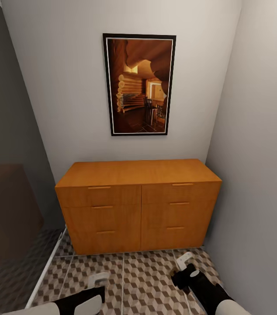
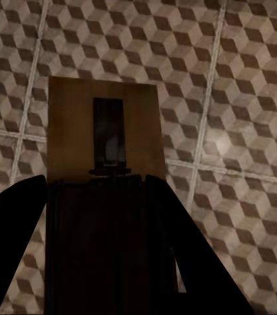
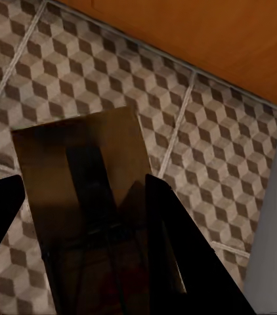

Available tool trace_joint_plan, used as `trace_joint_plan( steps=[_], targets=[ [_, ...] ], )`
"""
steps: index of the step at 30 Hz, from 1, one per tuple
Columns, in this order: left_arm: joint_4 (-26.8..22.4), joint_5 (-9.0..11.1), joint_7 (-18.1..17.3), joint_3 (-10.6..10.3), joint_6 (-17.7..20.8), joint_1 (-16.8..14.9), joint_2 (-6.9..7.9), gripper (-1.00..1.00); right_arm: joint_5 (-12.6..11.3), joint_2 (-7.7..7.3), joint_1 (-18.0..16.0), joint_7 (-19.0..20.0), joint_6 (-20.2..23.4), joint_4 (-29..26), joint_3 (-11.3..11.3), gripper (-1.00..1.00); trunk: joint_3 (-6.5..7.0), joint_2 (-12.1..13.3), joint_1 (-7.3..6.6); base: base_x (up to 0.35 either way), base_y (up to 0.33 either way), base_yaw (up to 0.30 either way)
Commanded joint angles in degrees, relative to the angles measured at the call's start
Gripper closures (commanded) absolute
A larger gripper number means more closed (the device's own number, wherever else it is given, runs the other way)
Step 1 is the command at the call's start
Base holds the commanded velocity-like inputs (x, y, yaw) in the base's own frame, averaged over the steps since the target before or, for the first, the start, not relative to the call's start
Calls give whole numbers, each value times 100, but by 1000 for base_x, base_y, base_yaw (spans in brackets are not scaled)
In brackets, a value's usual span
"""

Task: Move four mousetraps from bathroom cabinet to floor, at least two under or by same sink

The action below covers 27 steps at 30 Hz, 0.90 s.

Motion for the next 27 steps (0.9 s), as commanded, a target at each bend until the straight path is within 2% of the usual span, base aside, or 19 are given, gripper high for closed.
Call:
trace_joint_plan(
  steps=[1,7,8,11,21,27],
  targets=[
    [22,8,-3,-38,3,13,1,100,60,0,-2,-26,-14,43,5,100,-6,-4,0,0,0,0],
    [234,8,-224,-38,-12,253,-13,100,53,-2,-2,-435,-679,736,3,100,-6,-4,0,0,0,0],
    [258,8,-249,-38,-187,371,-12,100,-5,-11,-2,-507,-1003,1146,-26,100,-6,-4,0,0,0,0],
    [265,8,-256,-38,-393,472,-8,100,-172,-21,-2,-528,-1371,1478,-38,100,-6,-4,0,0,0,0],
    [270,8,-258,-38,-454,773,5,100,-255,-173,38,-534,-1599,1928,-58,100,-6,-4,0,0,0,0],
    [531,15,-280,-38,-463,982,-8,100,-255,-204,206,-534,-1913,1983,-59,100,-6,-4,0,0,0,0]
  ],
)
